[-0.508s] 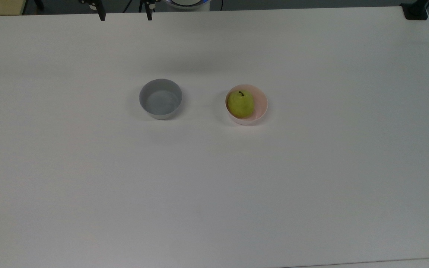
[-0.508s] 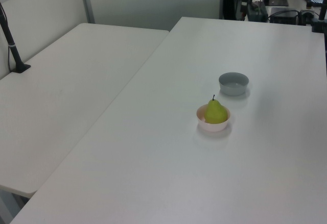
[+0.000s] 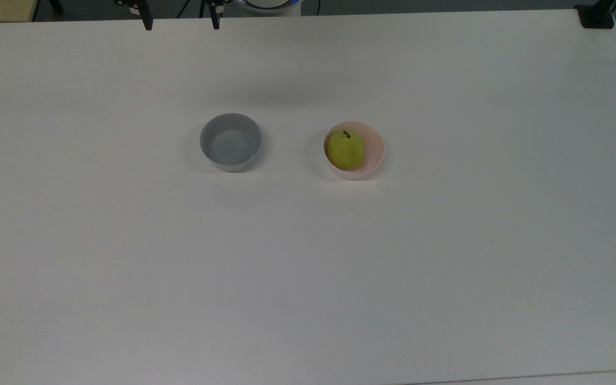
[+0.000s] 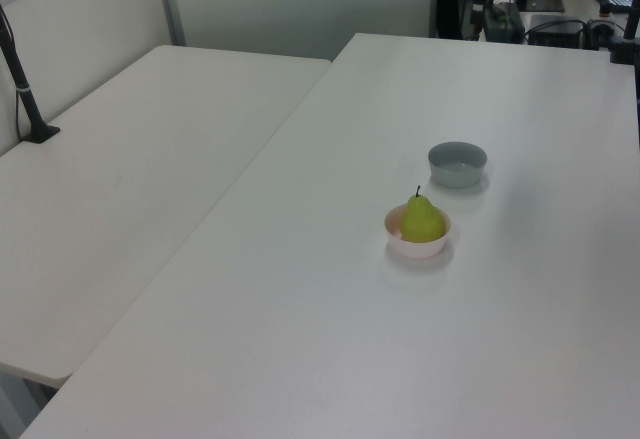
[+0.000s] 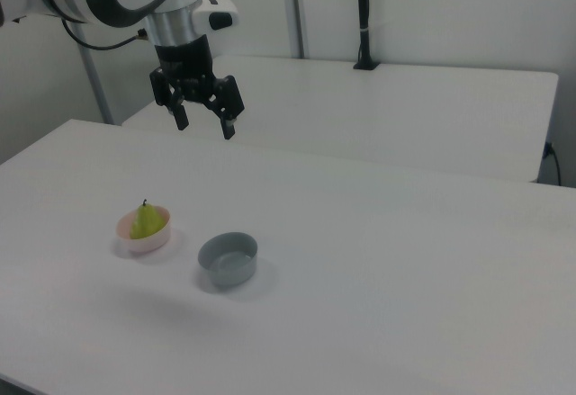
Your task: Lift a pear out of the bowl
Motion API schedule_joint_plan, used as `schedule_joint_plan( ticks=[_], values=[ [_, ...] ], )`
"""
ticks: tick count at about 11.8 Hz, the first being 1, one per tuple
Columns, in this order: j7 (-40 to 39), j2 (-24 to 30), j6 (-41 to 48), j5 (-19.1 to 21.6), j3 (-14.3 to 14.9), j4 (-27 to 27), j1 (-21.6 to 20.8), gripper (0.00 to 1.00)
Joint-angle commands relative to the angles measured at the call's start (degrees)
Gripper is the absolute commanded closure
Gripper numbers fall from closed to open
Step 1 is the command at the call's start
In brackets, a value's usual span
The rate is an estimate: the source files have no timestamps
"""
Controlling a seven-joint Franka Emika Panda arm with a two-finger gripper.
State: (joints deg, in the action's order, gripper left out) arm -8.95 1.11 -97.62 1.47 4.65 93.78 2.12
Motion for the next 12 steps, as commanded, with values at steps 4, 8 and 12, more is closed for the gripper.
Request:
schedule_joint_plan(
  ticks=[4, 8, 12],
  values=[
    [-1.86, 0.30, -0.29, 1.26, 0.01, 0.09, 0.08, 0.00],
    [-11.85, -0.06, -0.11, 1.17, -0.60, 1.66, -0.09, 0.00],
    [-21.46, -0.23, 3.20, 0.82, -1.74, 2.20, -0.80, 0.00]
  ],
)
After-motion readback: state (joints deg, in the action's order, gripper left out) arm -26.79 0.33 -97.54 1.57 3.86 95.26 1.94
